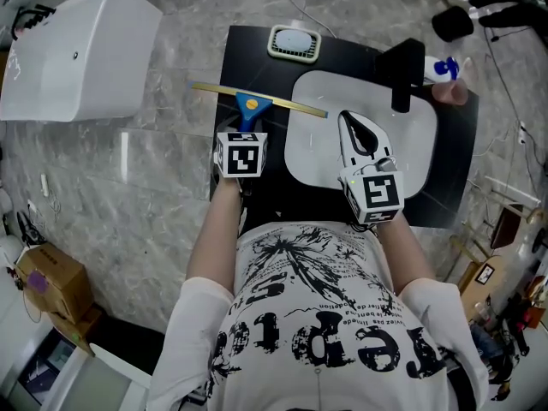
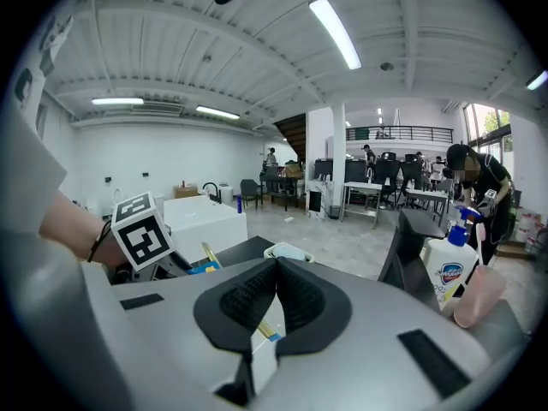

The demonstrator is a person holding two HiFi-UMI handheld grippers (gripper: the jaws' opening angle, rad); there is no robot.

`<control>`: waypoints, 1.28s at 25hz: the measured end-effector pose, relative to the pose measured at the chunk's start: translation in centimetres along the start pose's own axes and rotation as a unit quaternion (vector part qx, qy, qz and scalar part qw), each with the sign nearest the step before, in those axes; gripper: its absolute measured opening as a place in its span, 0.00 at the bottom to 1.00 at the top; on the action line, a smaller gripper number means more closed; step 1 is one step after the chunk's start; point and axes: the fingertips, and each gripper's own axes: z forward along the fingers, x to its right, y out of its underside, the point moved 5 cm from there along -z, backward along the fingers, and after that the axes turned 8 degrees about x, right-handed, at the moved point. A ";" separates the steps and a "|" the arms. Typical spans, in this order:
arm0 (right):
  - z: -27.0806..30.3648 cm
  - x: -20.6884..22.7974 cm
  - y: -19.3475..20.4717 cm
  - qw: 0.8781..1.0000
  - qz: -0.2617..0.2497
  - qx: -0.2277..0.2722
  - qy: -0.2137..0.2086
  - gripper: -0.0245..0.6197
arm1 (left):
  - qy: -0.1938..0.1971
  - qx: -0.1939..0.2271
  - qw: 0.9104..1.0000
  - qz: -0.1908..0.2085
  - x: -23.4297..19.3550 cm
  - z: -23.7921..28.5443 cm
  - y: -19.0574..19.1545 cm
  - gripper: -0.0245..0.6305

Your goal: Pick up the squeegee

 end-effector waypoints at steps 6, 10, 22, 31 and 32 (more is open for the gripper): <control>-1.2 -0.8 -1.2 1.000 -0.009 0.012 0.018 0.06 | 0.014 0.033 0.999 0.002 0.0 -1.8 -0.7 0.25; -2.5 -1.9 -2.1 0.999 -0.015 0.021 0.032 0.06 | 0.017 0.067 0.998 0.013 -0.5 -4.6 -1.9 0.25; -7.4 -7.3 -6.9 0.994 -0.019 0.081 0.069 0.06 | 0.042 0.225 0.971 0.062 -1.8 -16.4 -6.7 0.25; -11.1 -10.6 -10.4 0.987 -0.034 0.132 0.085 0.06 | 0.053 0.350 0.931 0.082 -2.4 -25.1 -9.8 0.25; -11.4 -10.6 -10.9 0.985 -0.039 0.141 0.089 0.06 | 0.054 0.364 0.926 0.084 -2.4 -25.8 -10.4 0.25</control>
